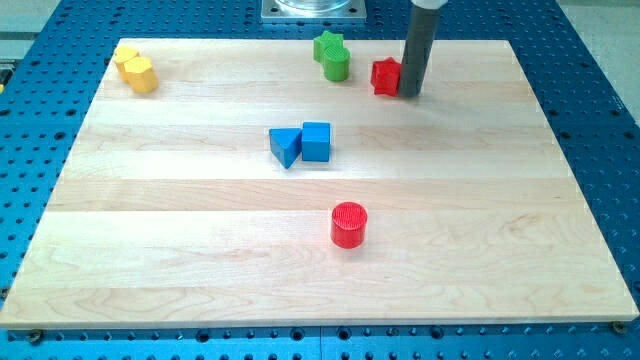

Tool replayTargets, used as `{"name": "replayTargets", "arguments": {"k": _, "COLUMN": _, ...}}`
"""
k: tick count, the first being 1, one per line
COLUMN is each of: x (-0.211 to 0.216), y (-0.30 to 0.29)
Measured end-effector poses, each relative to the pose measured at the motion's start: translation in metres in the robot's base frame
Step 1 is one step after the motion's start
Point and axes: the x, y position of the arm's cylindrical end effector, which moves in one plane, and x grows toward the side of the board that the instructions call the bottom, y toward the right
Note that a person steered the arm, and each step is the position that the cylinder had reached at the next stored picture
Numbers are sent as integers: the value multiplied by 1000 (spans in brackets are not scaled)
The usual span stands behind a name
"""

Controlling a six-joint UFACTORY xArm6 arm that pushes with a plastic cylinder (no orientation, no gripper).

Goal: Move the red circle to the bottom left of the green circle

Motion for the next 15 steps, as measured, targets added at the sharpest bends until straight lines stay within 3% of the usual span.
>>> {"name": "replayTargets", "arguments": {"k": 2, "x": 4, "y": -32}}
{"name": "replayTargets", "arguments": {"k": 3, "x": 51, "y": 0}}
{"name": "replayTargets", "arguments": {"k": 4, "x": 167, "y": 21}}
{"name": "replayTargets", "arguments": {"k": 5, "x": 278, "y": -24}}
{"name": "replayTargets", "arguments": {"k": 6, "x": 275, "y": -97}}
{"name": "replayTargets", "arguments": {"k": 9, "x": 154, "y": -100}}
{"name": "replayTargets", "arguments": {"k": 10, "x": 111, "y": -76}}
{"name": "replayTargets", "arguments": {"k": 11, "x": 93, "y": -57}}
{"name": "replayTargets", "arguments": {"k": 13, "x": 91, "y": -15}}
{"name": "replayTargets", "arguments": {"k": 14, "x": 70, "y": -1}}
{"name": "replayTargets", "arguments": {"k": 15, "x": 63, "y": -96}}
